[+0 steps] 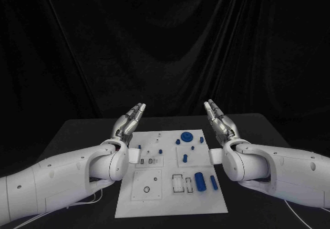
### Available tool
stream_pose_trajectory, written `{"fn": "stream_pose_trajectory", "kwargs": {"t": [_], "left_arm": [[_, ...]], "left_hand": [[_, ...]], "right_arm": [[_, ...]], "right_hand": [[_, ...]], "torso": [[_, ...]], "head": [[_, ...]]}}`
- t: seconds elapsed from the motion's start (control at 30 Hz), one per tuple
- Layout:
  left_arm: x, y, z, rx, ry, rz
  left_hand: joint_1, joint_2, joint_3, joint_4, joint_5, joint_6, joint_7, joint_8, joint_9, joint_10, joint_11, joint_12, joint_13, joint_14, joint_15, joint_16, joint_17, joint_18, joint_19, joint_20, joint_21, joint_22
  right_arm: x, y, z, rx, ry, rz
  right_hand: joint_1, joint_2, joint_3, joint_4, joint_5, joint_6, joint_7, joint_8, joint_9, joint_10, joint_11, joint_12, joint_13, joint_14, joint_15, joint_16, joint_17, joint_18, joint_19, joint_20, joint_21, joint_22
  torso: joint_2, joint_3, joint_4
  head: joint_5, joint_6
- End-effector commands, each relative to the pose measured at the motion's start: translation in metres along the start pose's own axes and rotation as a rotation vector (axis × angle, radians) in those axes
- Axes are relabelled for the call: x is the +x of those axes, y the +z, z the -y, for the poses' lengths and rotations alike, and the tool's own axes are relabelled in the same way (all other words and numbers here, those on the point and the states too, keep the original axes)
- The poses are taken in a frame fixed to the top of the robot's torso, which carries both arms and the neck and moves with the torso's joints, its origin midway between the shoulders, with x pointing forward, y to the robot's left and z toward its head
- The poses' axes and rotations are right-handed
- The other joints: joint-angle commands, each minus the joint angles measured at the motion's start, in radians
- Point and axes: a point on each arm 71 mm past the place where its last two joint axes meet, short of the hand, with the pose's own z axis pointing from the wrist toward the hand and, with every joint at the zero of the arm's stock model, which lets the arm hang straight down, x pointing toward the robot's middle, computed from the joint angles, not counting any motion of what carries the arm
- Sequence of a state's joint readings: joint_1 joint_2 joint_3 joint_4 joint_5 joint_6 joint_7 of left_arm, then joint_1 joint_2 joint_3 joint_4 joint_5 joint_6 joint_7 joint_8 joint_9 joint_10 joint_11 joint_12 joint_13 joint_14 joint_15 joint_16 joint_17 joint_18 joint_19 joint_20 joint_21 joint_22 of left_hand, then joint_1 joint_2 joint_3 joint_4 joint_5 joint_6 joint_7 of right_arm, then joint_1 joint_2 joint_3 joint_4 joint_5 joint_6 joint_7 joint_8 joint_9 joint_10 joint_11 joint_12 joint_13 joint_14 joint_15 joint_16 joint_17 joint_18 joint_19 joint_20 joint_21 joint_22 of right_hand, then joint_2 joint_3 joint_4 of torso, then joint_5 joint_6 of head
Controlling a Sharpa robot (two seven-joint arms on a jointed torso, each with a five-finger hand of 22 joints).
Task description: Assemble the parts on the task board
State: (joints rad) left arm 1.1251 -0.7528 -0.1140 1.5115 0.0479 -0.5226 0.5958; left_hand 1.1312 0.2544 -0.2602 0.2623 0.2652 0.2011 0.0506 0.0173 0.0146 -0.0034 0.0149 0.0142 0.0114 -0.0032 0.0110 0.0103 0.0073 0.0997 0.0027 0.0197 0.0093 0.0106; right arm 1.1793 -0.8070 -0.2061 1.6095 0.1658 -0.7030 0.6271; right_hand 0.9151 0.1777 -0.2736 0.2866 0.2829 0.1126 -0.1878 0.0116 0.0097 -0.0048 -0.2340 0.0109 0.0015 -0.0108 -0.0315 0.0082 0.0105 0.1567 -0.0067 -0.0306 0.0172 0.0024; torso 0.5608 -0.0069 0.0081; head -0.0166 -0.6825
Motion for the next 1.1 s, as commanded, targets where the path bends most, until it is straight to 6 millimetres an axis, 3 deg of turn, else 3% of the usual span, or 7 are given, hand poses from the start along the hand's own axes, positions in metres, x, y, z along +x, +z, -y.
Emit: {"fn": "stream_pose_trajectory", "kwargs": {"t": [0.03,0.37,0.6,0.63,0.77,0.87,1.1], "left_arm": [[0.01,0.003,0.011,0.114,-0.172,-0.155],[0.014,0.005,0.017,0.2,-0.333,-0.308],[0.015,0.006,0.019,0.218,-0.37,-0.337],[0.006,0.001,0.02,0.253,-0.34,-0.418],[-0.002,-0.003,0.022,0.278,-0.286,-0.44],[-0.01,-0.007,0.025,0.29,-0.248,-0.446],[-0.03,-0.022,0.037,0.312,-0.17,-0.446]], "left_hand": [[0.058,0.012,-0.011,0.029,0.041,0.042,0.008,0.015,0.016,0.003,0.004,-0.014,-0.011,0.003,0.014,-0.01,-0.007,-0.024,-0.003,0.011,-0.009,-0.011],[0.092,0.013,-0.002,0.028,0.093,0.067,0.017,0.019,0.019,0.003,0.015,-0.014,-0.011,0.003,0.023,-0.01,-0.007,-0.022,-0.003,0.022,-0.009,-0.011],[0.118,0.012,0.003,0.029,0.101,0.046,0.005,0.014,0.016,0.003,0.005,-0.014,-0.011,0.003,0.03,-0.01,-0.007,-0.004,-0.003,0.048,-0.009,-0.011],[0.127,0.011,0.005,0.029,0.109,0.044,0.006,0.014,0.016,0.003,0.005,-0.014,-0.011,0.003,0.035,-0.01,-0.007,0.005,-0.003,0.062,-0.009,-0.011],[0.138,0.009,0.002,0.03,0.118,0.037,-0.007,0.013,0.016,0.003,-0.007,-0.014,-0.011,0.003,0.059,-0.01,-0.007,0.032,-0.003,0.124,-0.009,-0.011],[0.156,0.003,0.002,0.029,0.135,0.047,-0.004,0.015,0.017,0.003,-0.004,-0.014,-0.011,0.003,0.07,-0.01,-0.007,0.05,-0.002,0.172,-0.008,-0.01],[0.198,-0.013,0.008,0.029,0.18,0.068,0.012,0.018,0.018,0.003,0.015,-0.014,-0.011,0.003,0.084,-0.01,-0.007,0.071,0.001,0.192,-0.006,-0.007]], "right_arm": [[0.001,0.0,-0.002,-0.017,0.055,-0.007],[0.001,0.0,-0.002,-0.017,0.055,-0.007],[0.001,0.0,-0.002,-0.017,0.055,-0.007],[0.001,0.005,-0.001,-0.048,0.019,-0.124],[-0.001,0.005,-0.002,-0.068,-0.011,-0.182],[-0.003,0.009,-0.01,-0.12,-0.081,-0.243],[-0.005,0.022,-0.045,-0.234,-0.262,-0.356]], "right_hand": [[0.06,-0.002,-0.039,0.004,0.024,0.001,-0.011,0.006,0.008,0.005,-0.007,-0.011,-0.001,0.011,-0.222,-0.008,-0.011,0.019,0.007,-0.117,-0.017,-0.002],[0.07,-0.001,-0.039,0.004,0.025,0.004,0.005,0.006,0.009,0.005,0.011,-0.011,-0.001,0.011,-0.2,-0.008,-0.011,0.016,0.007,-0.098,-0.017,-0.002],[0.094,-0.001,-0.035,0.003,0.027,0.01,0.041,0.007,0.01,0.005,0.05,-0.011,-0.001,0.011,-0.139,-0.008,-0.011,0.012,0.007,-0.041,-0.017,-0.002],[0.105,-0.002,-0.033,0.002,0.029,0.01,0.049,0.007,0.009,0.005,0.064,-0.011,-0.001,0.011,-0.12,-0.008,-0.011,0.011,0.007,-0.024,-0.017,-0.002],[0.187,-0.014,-0.014,-0.016,0.061,0.002,0.053,0.006,0.008,0.005,0.109,-0.011,-0.001,0.011,-0.003,-0.008,-0.011,-0.011,0.007,0.072,-0.017,-0.002],[0.298,-0.037,0.007,-0.072,0.131,0.024,0.07,0.01,0.012,0.017,0.191,-0.005,0.004,0.014,0.1,-0.004,-0.008,-0.016,0.016,0.168,-0.008,0.004],[0.42,-0.058,0.02,-0.132,0.141,0.08,0.115,0.014,0.017,0.059,0.245,0.03,0.016,0.144,0.197,0.087,0.022,-0.001,0.163,0.277,0.079,0.05]], "torso": [[0.001,-0.0004,0.0006],[0.001,-0.0004,0.0006],[0.001,-0.0004,0.0006],[0.003,-0.0027,0.0022],[0.005,-0.005,0.0029],[0.008,-0.0067,0.0035],[0.015,-0.0117,0.0039]], "head": [[0.0,0.0],[0.0,0.0],[0.0,0.0],[-0.002,-0.098],[0.001,-0.126],[0.008,-0.15],[0.015,-0.181]]}}
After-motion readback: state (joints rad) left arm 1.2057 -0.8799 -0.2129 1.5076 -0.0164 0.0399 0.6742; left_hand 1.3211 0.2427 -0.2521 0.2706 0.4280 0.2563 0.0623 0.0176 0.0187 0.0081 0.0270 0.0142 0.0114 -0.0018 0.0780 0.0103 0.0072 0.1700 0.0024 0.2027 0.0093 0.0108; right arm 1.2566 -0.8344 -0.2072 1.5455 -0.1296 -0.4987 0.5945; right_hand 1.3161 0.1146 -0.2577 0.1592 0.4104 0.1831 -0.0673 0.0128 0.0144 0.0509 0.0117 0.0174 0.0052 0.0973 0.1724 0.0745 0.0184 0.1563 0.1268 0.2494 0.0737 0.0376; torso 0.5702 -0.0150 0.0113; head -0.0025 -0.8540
